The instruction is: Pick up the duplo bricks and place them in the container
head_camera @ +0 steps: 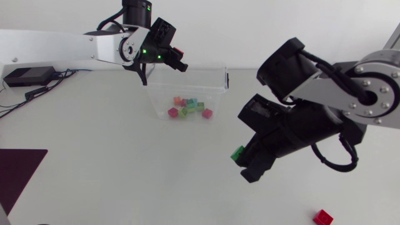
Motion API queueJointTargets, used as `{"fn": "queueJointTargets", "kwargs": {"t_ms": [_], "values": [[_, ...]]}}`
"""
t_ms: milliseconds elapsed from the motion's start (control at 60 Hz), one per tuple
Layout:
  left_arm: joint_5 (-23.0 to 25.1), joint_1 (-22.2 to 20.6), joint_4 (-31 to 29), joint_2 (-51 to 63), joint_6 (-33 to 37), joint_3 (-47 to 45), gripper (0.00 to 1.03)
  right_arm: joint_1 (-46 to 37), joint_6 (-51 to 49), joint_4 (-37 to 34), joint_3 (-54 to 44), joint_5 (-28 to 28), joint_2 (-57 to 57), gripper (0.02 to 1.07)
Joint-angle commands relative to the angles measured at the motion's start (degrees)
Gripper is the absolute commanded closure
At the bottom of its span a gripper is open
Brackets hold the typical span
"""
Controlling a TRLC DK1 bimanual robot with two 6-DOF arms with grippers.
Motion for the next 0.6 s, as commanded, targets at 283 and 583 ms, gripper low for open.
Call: {"fn": "queueJointTargets", "kwargs": {"t_ms": [283, 583], "values": [[-0.15, 3.15, -6.04, 9.0, -1.34, 11.16, 0.04, -4.76, -0.2, 2.74, 11.9, -0.29, 5.36, 1.02], [-2.52, 5.53, -6.3, -0.93, 0.15, 1.32, 0.04, -8.01, 0.59, 8.36, 21.66, -0.03, 13.53, 1.02]]}}
